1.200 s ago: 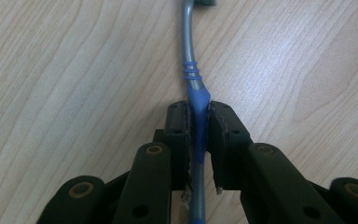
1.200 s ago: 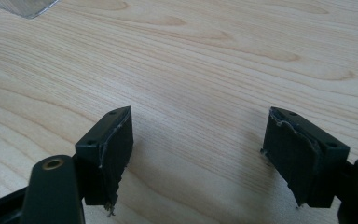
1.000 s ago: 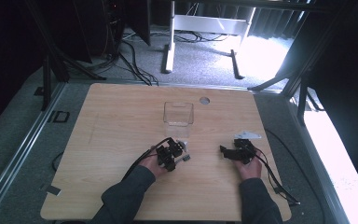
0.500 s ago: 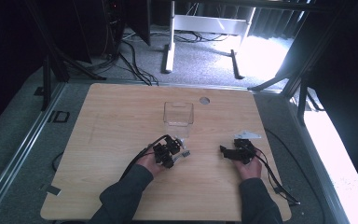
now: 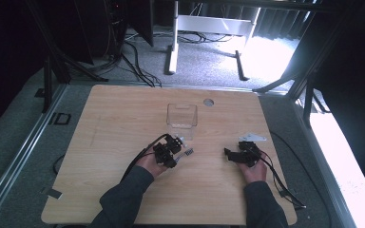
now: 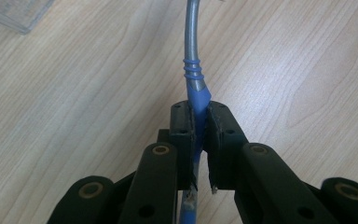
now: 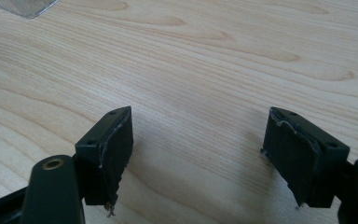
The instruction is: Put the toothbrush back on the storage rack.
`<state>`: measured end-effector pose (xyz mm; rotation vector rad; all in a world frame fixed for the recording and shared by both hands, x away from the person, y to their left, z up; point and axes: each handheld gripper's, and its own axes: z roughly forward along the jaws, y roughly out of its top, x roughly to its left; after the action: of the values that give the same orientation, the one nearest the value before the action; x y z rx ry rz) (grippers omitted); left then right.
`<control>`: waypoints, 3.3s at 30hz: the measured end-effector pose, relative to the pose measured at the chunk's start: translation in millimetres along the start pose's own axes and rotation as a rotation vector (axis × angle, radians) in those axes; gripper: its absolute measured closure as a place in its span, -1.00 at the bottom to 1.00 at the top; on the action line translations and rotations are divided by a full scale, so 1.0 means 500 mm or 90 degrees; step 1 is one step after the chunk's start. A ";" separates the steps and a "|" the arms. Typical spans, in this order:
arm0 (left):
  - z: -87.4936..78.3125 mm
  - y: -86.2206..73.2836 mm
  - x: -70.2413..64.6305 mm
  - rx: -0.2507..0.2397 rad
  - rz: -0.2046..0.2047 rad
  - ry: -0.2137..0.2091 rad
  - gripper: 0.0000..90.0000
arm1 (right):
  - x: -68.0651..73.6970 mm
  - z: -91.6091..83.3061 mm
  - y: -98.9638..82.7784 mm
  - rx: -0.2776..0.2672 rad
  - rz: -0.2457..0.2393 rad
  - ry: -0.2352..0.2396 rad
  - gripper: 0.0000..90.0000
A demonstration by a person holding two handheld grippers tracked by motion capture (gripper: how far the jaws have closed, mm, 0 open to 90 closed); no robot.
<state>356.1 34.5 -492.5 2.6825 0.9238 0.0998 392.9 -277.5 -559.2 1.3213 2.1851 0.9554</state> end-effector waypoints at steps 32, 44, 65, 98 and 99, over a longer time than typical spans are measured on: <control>-0.038 -0.010 0.026 -0.061 -0.036 0.010 0.81 | 0.000 0.000 0.000 0.001 0.000 0.000 -0.47; -0.059 -0.018 0.041 -0.087 -0.050 0.016 0.81 | 0.000 0.000 0.000 0.001 0.000 0.000 -0.47; -0.091 -0.026 0.053 -0.149 -0.054 0.020 0.81 | 0.000 0.000 0.000 0.000 0.001 0.000 -0.47; -0.127 -0.034 0.063 -0.234 -0.068 0.045 0.81 | 0.000 0.000 0.000 0.000 0.000 0.000 -0.47; -0.128 -0.034 0.064 -0.237 -0.069 0.044 0.81 | 0.000 0.000 0.000 0.000 0.000 0.000 -0.47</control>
<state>360.8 83.4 -438.0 2.2948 0.9622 0.3100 393.1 -277.5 -559.2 1.3219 2.1847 0.9550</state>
